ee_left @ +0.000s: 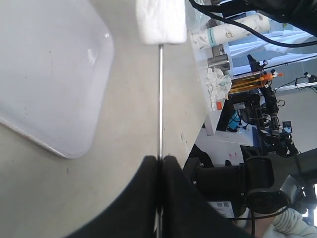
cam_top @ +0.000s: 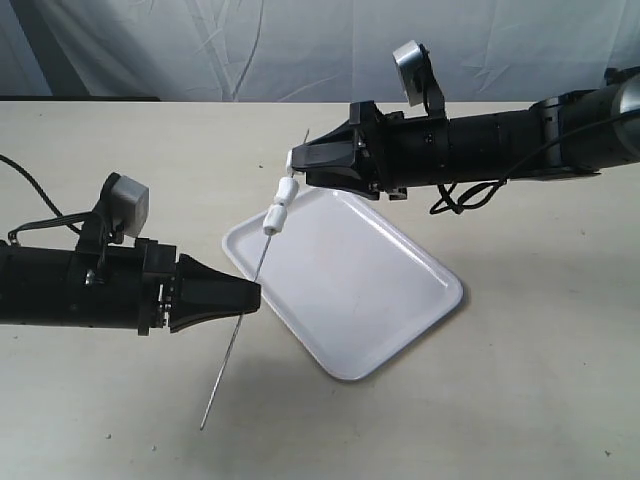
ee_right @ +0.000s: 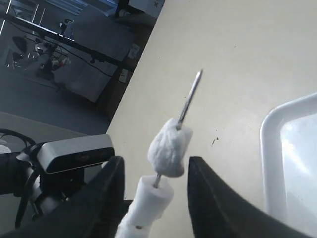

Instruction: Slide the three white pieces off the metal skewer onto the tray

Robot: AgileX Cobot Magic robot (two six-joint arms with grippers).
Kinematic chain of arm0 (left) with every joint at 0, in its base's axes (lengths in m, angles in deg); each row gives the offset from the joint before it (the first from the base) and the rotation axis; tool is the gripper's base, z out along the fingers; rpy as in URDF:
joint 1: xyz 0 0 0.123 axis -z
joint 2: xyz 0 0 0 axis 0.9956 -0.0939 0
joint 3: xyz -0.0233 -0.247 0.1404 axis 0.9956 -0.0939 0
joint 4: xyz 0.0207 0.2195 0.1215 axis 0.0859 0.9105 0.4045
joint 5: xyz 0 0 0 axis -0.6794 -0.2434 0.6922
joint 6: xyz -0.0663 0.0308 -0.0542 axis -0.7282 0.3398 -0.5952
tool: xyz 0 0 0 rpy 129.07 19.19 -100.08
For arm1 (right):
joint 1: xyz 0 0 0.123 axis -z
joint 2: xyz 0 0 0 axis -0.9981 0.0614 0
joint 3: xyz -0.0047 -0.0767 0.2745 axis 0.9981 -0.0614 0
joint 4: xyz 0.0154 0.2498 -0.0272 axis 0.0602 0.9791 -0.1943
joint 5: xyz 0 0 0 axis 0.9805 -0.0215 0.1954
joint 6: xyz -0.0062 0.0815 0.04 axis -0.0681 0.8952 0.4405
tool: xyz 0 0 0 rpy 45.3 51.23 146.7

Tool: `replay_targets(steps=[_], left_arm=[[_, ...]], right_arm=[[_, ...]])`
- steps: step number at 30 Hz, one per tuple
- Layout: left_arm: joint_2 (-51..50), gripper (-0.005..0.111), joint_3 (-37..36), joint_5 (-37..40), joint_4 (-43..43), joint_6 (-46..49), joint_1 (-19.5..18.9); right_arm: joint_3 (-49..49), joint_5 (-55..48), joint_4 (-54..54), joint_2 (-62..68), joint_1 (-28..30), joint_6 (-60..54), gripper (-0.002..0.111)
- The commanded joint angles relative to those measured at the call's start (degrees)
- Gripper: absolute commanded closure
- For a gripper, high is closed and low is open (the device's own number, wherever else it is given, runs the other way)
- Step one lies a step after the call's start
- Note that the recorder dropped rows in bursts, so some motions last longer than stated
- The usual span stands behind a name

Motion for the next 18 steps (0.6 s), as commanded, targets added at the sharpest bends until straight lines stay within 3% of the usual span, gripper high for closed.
replay_targets(steps=[1,10,18], left_arm=[[-0.14,0.107,0.25,1.01,-0.85,0.22,-0.17],[-0.14,0.107,0.21,1.01,-0.85,0.33,-0.17],[-0.14,0.107,0.21,1.01,-0.85,0.33,-0.17]], right_arm=[[0.38,2.82,0.28,0.00,-0.64,-0.66,0.068],[0.38,3.63,0.28,0.00,-1.03,-0.66,0.092],[0.38,6.55,0.28,0.00,-1.03,-0.66,0.092]])
